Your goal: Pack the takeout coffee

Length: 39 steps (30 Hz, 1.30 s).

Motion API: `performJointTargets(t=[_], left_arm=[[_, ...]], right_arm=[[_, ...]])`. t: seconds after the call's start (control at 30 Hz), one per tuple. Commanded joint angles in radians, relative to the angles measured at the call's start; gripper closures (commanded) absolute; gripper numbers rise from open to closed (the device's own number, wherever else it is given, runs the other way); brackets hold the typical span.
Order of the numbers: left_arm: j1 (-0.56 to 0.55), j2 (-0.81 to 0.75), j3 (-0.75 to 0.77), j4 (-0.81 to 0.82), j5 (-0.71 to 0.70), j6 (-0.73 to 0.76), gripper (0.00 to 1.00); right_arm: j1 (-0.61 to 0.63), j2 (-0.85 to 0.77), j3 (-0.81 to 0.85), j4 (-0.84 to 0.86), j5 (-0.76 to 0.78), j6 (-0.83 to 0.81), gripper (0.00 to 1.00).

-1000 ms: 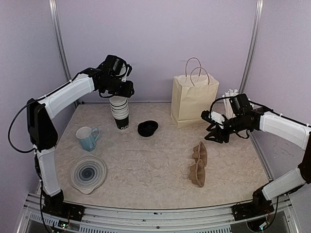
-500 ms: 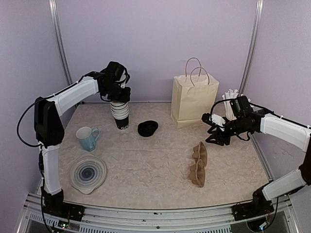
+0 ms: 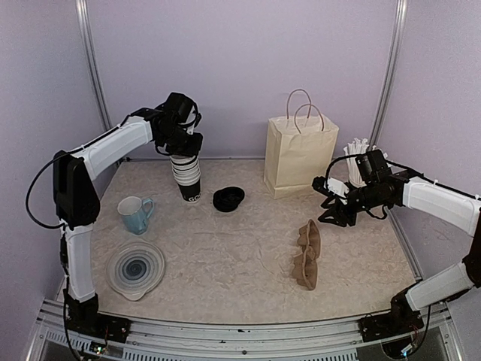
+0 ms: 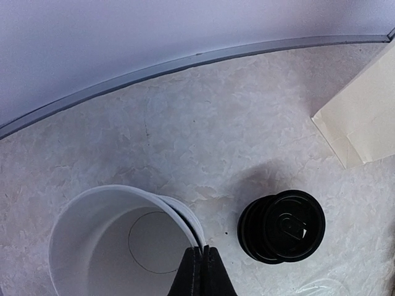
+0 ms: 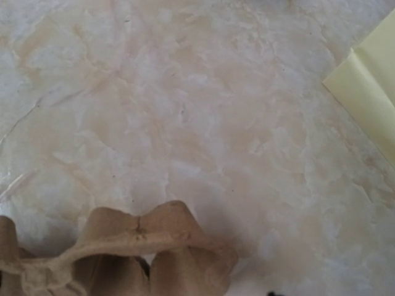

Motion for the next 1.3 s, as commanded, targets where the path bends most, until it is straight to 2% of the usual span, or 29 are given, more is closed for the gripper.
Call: performJointTargets(t=[0.0,0.27,0.4,0.6,0.83,1.07,1.27], left_arm=[[-0.016,-0.047,0.078,-0.046,-0.047,0.015,1.00],[-0.070,-0.115,0.128,-0.091,-0.161,0.046,1.00],[-0.175,-0.188,0.129,-0.107,-0.156,0.100,1.00],[-0.414,-0.302,-0.009,-0.076,-0.108,0.179,1.00],[-0.601,-0.332,-0.206,-0.030,-0.030,0.153,1.00],[-0.682,-0.317,-0.389,0.091,0.015,0.100,1.00],[-0.710,-0.265,-0.469,0.178,-0.001,0.078,1.00]], right_arm=[[0.012,-0.011,-0.004,-0.001,-0.012,0.013,0.52],[0.012,-0.005,0.003,0.000,-0.022,0.015,0.53],[0.012,-0.008,0.022,-0.016,-0.043,0.023,0.54],[0.007,-0.006,0.026,0.003,-0.066,0.058,0.58],[-0.053,0.016,0.017,0.062,-0.132,0.106,0.59],[-0.078,0.006,-0.019,0.116,-0.134,0.122,0.59],[-0.080,-0.008,-0.050,0.131,-0.123,0.115,0.59]])
